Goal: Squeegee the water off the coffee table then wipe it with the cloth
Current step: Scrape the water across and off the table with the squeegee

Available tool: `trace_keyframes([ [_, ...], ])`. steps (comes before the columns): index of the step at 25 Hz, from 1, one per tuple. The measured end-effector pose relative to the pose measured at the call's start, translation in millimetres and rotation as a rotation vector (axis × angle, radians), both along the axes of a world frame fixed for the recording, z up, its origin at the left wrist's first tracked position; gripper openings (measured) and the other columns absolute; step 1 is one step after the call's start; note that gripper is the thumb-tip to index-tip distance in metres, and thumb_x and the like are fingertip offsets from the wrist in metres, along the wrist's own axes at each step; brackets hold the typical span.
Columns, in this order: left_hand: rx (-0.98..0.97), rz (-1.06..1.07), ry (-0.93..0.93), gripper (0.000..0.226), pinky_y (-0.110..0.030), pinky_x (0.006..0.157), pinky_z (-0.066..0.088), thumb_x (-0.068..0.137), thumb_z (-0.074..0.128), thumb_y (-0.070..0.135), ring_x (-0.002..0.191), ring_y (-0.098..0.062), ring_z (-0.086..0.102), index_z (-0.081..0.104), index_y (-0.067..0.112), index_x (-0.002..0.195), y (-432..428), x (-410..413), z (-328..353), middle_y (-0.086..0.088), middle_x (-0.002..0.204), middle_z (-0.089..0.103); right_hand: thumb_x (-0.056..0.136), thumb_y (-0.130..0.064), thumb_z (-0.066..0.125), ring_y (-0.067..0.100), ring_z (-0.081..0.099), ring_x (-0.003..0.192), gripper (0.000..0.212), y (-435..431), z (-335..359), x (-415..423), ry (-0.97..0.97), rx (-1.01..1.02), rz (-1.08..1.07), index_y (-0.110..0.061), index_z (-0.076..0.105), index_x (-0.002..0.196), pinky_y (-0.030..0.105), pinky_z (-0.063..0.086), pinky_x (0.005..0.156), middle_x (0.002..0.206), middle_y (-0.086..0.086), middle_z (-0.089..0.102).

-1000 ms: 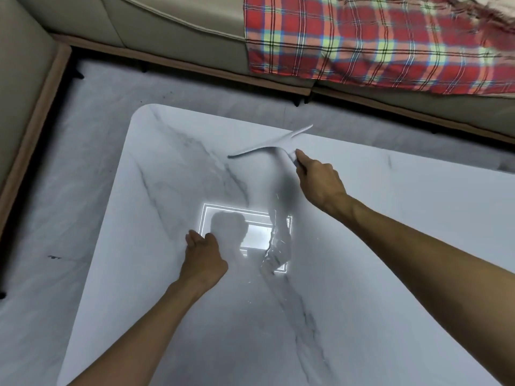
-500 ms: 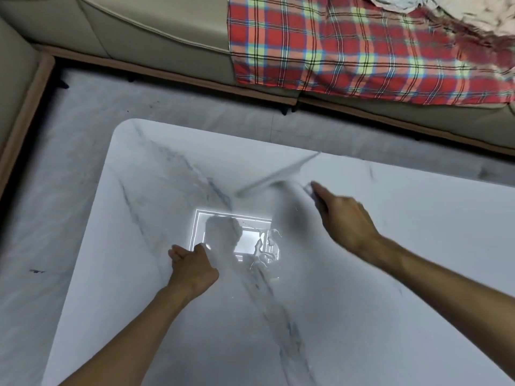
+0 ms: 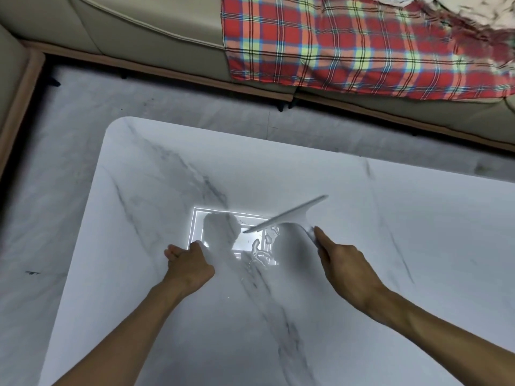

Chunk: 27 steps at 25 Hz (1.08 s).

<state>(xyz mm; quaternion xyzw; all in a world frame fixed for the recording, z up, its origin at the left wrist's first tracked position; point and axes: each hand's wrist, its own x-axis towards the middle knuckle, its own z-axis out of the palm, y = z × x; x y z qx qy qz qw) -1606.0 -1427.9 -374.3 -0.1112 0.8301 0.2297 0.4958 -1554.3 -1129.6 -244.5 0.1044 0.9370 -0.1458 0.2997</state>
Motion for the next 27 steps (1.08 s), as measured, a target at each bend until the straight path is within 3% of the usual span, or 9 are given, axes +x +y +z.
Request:
trace_keyframes([
  [2, -0.009, -0.019, 0.012, 0.070, -0.049, 0.118, 0.001, 0.084, 0.040, 0.012, 0.140, -0.052, -0.021, 0.010, 0.008, 0.147, -1, 2, -1, -0.046, 0.146, -0.018, 0.101, -0.039, 0.032, 0.039, 0.065, 0.077, 0.040, 10, 7, -8, 0.085, -0.011, -0.026, -0.031, 0.038, 0.141, 0.039, 0.053, 0.071, 0.085, 0.015, 0.071],
  [5, -0.026, -0.030, 0.041, 0.069, -0.051, 0.117, 0.002, 0.085, 0.042, 0.014, 0.140, -0.055, -0.015, 0.014, 0.007, 0.148, 2, 4, -3, -0.046, 0.146, -0.013, 0.102, -0.031, 0.038, 0.049, 0.062, 0.086, 0.038, 25, 0, -63, 0.282, 0.059, -0.074, -0.019, 0.045, 0.137, 0.045, 0.049, 0.077, 0.096, 0.027, 0.069],
  [7, -0.073, -0.011, 0.071, 0.066, -0.054, 0.117, 0.012, 0.086, 0.048, 0.018, 0.141, -0.054, -0.001, 0.023, 0.006, 0.146, 3, 2, -3, -0.039, 0.150, -0.002, 0.103, -0.030, 0.033, 0.047, 0.059, 0.084, 0.031, 29, -7, -98, 0.267, 0.070, -0.151, -0.016, 0.047, 0.127, 0.044, 0.047, 0.074, 0.094, 0.025, 0.066],
  [9, -0.081, -0.022, 0.065, 0.065, -0.054, 0.116, 0.013, 0.087, 0.047, 0.018, 0.141, -0.054, -0.001, 0.023, 0.006, 0.146, 4, 2, -5, -0.040, 0.150, -0.002, 0.102, -0.031, 0.029, 0.037, 0.055, 0.076, 0.020, 33, -15, -112, 0.201, -0.014, -0.312, -0.022, 0.046, 0.108, 0.038, 0.045, 0.062, 0.085, 0.019, 0.058],
  [11, -0.038, -0.059, 0.020, 0.067, -0.051, 0.117, 0.003, 0.087, 0.041, 0.015, 0.140, -0.055, -0.017, 0.013, 0.007, 0.148, 1, 3, -7, -0.047, 0.145, -0.015, 0.102, -0.031, 0.029, 0.030, 0.050, 0.075, 0.026, 27, -20, -101, 0.137, -0.032, -0.333, -0.020, 0.048, 0.115, 0.034, 0.043, 0.056, 0.082, 0.013, 0.053],
  [16, -0.007, -0.049, 0.007, 0.073, -0.050, 0.118, 0.001, 0.083, 0.042, 0.017, 0.138, -0.053, -0.022, 0.010, 0.007, 0.148, -2, 4, -4, -0.047, 0.144, -0.019, 0.104, -0.028, 0.031, 0.039, 0.062, 0.082, 0.044, -3, -5, -17, 0.022, 0.001, -0.181, -0.022, 0.034, 0.147, 0.041, 0.052, 0.078, 0.094, 0.017, 0.069],
  [19, 0.006, -0.042, 0.009, 0.072, -0.049, 0.119, 0.003, 0.084, 0.042, 0.018, 0.139, -0.052, -0.023, 0.012, 0.007, 0.148, -1, 3, 3, -0.044, 0.146, -0.020, 0.102, -0.030, 0.034, 0.034, 0.059, 0.069, 0.042, -14, 15, 0, -0.031, -0.015, -0.111, -0.024, 0.040, 0.143, 0.033, 0.046, 0.065, 0.077, 0.010, 0.067],
  [23, 0.004, -0.029, 0.026, 0.071, -0.049, 0.118, 0.006, 0.084, 0.045, 0.018, 0.140, -0.049, -0.024, 0.013, 0.007, 0.147, 3, 3, 7, -0.040, 0.148, -0.023, 0.104, -0.032, 0.029, 0.036, 0.055, 0.071, 0.030, -16, 10, -84, 0.163, -0.079, -0.151, -0.016, 0.047, 0.121, 0.044, 0.051, 0.066, 0.077, 0.014, 0.062],
  [27, -0.029, -0.039, 0.037, 0.072, -0.049, 0.118, 0.007, 0.087, 0.049, 0.021, 0.141, -0.050, -0.022, 0.013, 0.007, 0.147, 5, 4, 7, -0.041, 0.148, -0.021, 0.103, -0.029, 0.027, 0.028, 0.044, 0.077, 0.031, -32, -19, -151, 0.190, -0.128, -0.172, -0.012, 0.044, 0.123, 0.033, 0.039, 0.053, 0.085, 0.018, 0.054],
])
